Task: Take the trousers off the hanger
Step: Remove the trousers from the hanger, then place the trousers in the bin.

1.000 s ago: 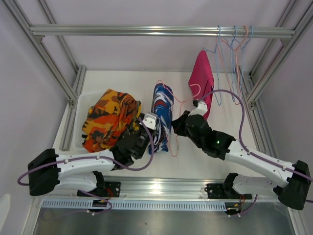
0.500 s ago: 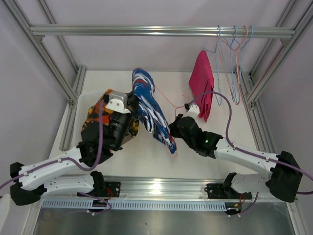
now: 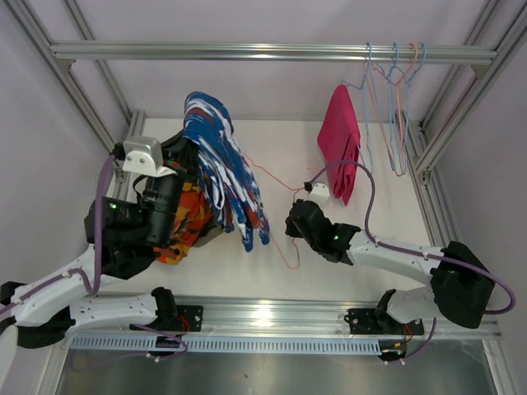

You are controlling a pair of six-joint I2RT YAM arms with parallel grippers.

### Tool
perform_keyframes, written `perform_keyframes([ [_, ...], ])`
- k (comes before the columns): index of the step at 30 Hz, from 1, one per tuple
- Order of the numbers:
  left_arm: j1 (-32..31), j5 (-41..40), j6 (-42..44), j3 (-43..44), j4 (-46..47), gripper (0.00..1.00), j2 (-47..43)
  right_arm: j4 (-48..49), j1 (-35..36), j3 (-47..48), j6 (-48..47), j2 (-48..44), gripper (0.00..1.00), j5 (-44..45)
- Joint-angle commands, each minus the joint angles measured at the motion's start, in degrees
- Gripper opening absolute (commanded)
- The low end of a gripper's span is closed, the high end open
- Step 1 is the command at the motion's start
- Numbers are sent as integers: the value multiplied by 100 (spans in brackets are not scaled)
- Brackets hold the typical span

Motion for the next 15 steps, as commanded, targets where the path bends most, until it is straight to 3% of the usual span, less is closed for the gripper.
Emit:
perform_keyframes([
  [1, 39, 151, 364, 585, 530, 0, -173, 503, -51, -109, 12, 179, 0, 156],
  [11, 355, -60, 1648, 1157, 750, 1, -480, 847, -227, -452, -58, 189, 0, -195],
  [15, 863, -332, 1718, 1140, 540, 0, -638, 882, -297, -566, -94, 224, 0, -275],
])
